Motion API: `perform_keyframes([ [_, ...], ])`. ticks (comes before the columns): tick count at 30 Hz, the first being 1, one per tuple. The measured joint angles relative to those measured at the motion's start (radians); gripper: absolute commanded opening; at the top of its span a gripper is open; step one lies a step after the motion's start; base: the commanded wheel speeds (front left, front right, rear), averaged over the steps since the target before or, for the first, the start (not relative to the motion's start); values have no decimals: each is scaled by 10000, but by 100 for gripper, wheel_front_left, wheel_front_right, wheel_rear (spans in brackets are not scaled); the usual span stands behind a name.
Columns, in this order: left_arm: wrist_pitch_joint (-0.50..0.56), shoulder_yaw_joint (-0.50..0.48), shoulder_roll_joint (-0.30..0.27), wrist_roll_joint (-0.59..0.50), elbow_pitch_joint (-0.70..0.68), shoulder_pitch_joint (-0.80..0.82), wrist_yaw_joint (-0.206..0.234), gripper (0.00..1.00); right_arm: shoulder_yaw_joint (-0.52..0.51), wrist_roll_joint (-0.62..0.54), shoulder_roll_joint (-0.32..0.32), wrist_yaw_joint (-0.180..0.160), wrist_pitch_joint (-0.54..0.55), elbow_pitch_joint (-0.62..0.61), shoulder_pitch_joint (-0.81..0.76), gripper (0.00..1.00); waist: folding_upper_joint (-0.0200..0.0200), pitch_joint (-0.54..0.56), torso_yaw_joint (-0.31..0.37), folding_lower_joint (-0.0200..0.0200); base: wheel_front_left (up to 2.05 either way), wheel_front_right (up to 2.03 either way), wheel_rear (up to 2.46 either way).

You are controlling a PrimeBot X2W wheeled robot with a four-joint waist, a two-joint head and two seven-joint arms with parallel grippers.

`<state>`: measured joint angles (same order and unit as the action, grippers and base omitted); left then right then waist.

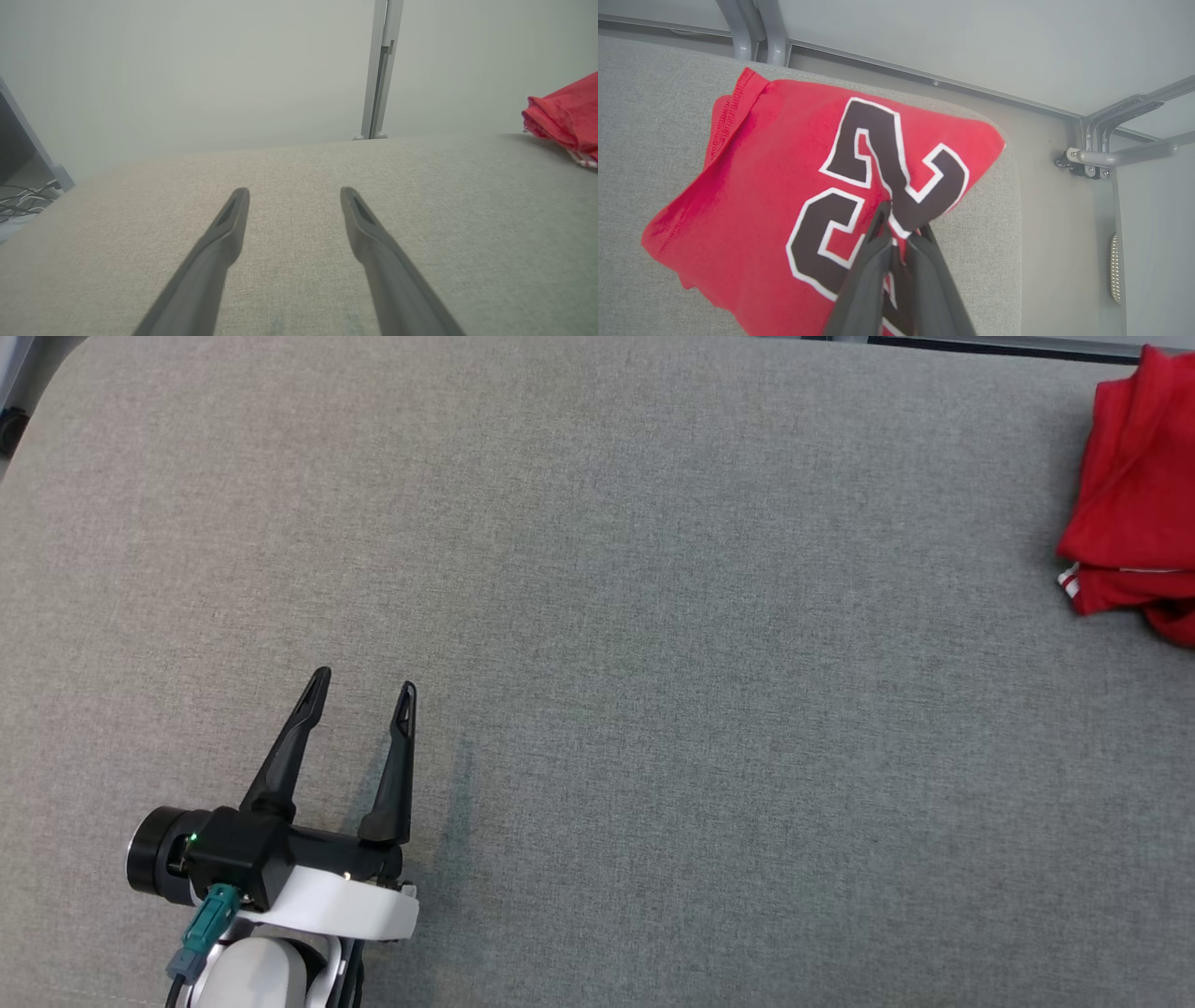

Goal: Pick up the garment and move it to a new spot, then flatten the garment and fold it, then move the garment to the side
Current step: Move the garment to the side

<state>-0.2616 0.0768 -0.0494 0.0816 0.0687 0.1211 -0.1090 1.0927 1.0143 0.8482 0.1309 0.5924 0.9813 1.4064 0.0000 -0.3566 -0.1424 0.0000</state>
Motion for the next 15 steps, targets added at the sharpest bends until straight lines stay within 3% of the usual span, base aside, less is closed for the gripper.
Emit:
perform_keyframes([
  [9,0,82,0,27,-81,72,46,100,571,-738,8,0,-378,410,299,0,0,-353,-175,0,0,0,0],
  [10,0,98,0,29,-84,72,50,100,652,-782,4,0,-347,466,301,14,0,-366,-183,0,0,0,0],
  [11,0,109,0,33,-84,72,81,100,738,-897,0,0,-382,485,313,14,0,-365,-183,0,0,0,0],
  [12,0,113,2,42,-79,72,104,100,800,-974,-4,0,-443,497,352,34,0,-357,-182,0,0,0,0],
  [13,0,104,2,42,-63,73,104,100,848,-1005,-2,0,-472,518,397,44,0,-342,-178,0,0,0,0],
  [14,0,81,2,42,-36,73,104,100,888,-999,-12,0,-441,541,398,62,0,-316,-167,0,0,0,0],
  [15,0,52,0,50,-15,73,104,100,928,-980,-27,0,-378,554,393,93,0,-285,-149,0,0,0,0],
])
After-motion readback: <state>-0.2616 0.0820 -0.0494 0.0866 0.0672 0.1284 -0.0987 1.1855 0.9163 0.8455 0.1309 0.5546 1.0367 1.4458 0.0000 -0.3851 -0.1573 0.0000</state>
